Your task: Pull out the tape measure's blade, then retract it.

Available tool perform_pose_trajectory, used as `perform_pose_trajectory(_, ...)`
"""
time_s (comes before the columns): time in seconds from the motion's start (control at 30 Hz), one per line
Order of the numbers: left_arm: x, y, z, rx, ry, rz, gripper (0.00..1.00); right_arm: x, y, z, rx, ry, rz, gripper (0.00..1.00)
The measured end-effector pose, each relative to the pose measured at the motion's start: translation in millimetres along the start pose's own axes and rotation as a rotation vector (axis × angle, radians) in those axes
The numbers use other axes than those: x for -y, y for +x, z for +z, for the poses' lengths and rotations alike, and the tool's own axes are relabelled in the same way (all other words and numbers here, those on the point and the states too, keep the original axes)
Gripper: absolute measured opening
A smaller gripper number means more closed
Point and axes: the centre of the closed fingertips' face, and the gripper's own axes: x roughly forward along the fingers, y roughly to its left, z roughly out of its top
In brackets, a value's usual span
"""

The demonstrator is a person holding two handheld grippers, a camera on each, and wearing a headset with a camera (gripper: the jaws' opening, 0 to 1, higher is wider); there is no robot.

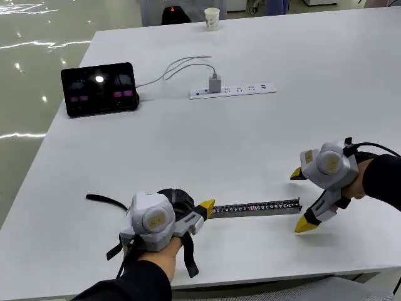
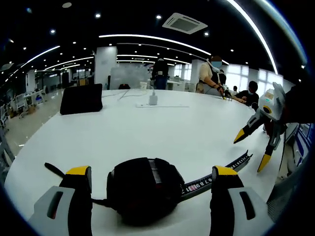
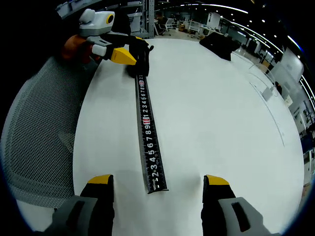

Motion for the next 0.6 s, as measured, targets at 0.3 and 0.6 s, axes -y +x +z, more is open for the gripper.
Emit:
perform_pose_trajectory(0.3,-2.7,1.6,0.8,0.013,0.036,-0.007,0.97,0.2,1.1,-3.8,-0.006,-0.048,-0.006,0.43)
perform_pose_trajectory(0.6,-2.7,2.7,1.1,0.013,0.033,-0.014,0.99,-1.8,-3.5,-3.0,-0.015,-0.055,0.004,0.34)
